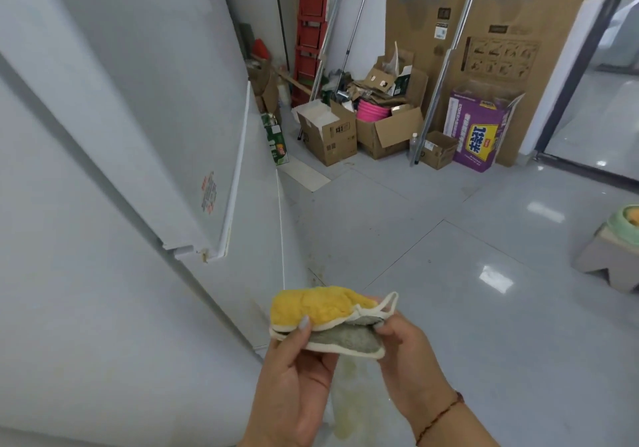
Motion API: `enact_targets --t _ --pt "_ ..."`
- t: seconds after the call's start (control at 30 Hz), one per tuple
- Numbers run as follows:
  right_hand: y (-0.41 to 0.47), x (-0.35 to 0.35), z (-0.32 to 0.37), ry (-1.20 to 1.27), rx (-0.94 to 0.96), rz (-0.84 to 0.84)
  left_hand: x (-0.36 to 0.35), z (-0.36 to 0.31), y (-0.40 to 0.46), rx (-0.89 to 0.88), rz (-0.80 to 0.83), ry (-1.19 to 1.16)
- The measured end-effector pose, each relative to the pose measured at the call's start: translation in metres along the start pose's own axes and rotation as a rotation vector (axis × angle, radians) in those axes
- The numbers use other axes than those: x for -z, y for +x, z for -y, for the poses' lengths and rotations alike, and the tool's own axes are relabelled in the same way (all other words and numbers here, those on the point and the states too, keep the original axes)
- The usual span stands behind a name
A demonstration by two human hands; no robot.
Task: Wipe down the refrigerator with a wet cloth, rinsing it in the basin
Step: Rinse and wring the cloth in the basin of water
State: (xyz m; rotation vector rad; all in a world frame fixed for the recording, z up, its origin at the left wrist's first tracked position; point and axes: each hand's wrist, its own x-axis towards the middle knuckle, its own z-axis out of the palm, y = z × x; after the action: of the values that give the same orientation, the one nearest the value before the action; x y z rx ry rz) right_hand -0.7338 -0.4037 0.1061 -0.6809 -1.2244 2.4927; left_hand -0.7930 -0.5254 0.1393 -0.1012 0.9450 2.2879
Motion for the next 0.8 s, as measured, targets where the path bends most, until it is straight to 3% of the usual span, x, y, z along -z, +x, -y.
enact_targets --t 0.17,0.27,0.37,0.47,0.63,0.8 --pt "0.002 0.048 0.061 -0.249 0.207 -0.218 -0.067 0.031 0.032 0.094 0.024 0.056" --pt "0.000 0.073 0.100 -0.585 0.451 -0.349 -0.110 0.056 0.049 0.147 0.077 0.151" --pt "0.003 0.090 0.134 -0.993 0.596 -0.348 -0.153 0.081 0.061 0.200 0.180 0.199" --pt "0.009 0.114 0.167 -1.184 0.612 -0.395 -0.192 0.101 0.072 0.275 0.303 0.192" --pt "0.005 0.166 0.220 -1.163 0.563 -0.550 -0.238 0.146 0.094 0.363 0.423 0.251" --pt "-0.014 0.213 0.253 -0.682 0.328 -0.708 -0.272 0.199 0.106 0.349 0.571 0.582"
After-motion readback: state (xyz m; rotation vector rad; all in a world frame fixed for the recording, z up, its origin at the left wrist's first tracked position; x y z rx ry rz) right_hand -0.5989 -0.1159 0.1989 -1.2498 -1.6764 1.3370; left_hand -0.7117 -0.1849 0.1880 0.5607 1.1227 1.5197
